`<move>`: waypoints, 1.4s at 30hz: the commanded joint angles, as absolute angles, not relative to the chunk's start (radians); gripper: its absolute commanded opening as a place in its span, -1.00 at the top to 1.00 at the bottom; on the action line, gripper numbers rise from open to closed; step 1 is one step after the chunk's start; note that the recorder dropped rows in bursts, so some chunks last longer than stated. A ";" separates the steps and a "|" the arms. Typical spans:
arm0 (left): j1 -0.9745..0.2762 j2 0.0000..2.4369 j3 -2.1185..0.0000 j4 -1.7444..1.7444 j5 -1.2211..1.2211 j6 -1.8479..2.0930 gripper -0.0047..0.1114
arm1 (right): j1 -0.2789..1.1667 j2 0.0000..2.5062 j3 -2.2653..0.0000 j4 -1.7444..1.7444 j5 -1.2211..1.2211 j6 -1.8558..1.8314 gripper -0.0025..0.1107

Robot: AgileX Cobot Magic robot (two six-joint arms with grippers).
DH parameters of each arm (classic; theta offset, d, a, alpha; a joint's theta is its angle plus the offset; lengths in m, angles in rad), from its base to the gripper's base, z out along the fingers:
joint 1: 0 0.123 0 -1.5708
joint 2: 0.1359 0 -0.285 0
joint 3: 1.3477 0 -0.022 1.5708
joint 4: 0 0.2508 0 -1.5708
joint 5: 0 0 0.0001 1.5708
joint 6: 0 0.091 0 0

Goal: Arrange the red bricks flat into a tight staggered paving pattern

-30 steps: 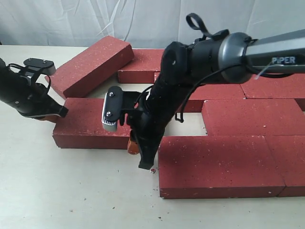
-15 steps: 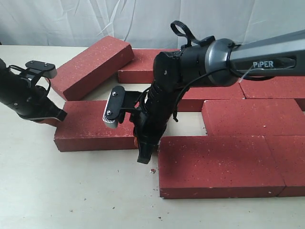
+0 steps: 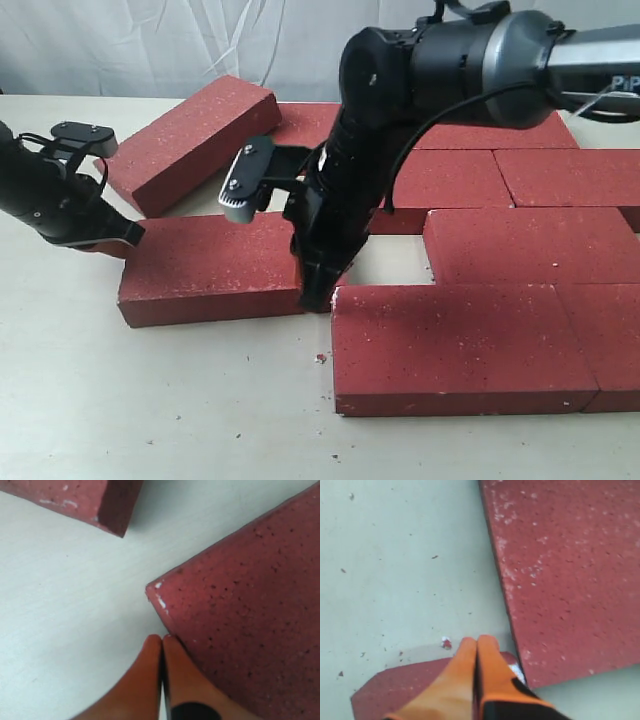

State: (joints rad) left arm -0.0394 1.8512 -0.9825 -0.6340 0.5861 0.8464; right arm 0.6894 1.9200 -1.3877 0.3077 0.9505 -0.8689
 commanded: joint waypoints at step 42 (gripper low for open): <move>-0.271 1.913 -1.004 -0.854 0.375 0.927 0.92 | 0.442 1.900 -1.350 0.246 0.777 -0.686 0.97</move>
